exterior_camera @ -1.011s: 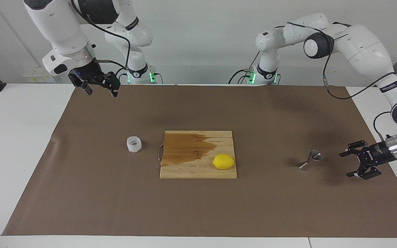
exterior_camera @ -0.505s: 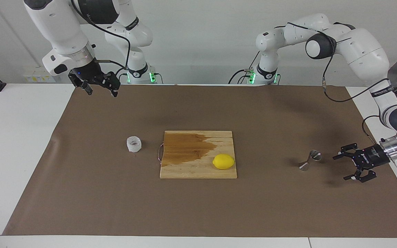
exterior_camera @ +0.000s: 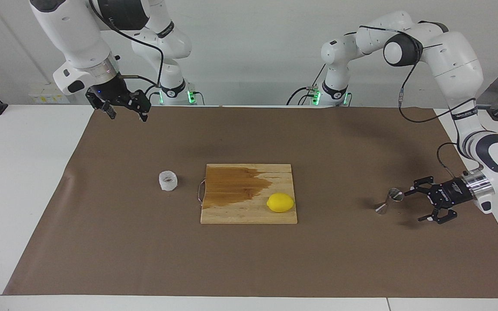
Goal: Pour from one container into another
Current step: 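Move the left gripper toward the small metal cup, opening it, then close the left gripper around the small metal cup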
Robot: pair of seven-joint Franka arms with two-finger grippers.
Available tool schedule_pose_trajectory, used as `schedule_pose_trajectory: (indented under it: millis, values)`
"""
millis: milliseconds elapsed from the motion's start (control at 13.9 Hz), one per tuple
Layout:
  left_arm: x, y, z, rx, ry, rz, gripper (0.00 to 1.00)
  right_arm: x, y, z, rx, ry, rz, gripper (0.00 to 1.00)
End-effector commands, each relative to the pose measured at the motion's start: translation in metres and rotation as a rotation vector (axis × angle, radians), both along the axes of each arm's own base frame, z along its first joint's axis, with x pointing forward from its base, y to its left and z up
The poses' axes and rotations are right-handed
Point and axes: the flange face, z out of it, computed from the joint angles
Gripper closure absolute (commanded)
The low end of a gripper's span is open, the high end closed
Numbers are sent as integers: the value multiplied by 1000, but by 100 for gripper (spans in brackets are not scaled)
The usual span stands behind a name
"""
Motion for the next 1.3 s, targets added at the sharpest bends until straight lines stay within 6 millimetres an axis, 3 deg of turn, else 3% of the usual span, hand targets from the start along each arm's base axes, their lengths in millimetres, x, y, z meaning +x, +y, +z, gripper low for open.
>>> schedule_pose_trajectory:
  millis: [0,1227]
  values:
    - [-25,-10,0,-74,-10,16,0,-5,1,4,21,4,-2,0]
    - [-48,-55,-32,-167,-60,92,0,-6,1,4,21,6,-2,0]
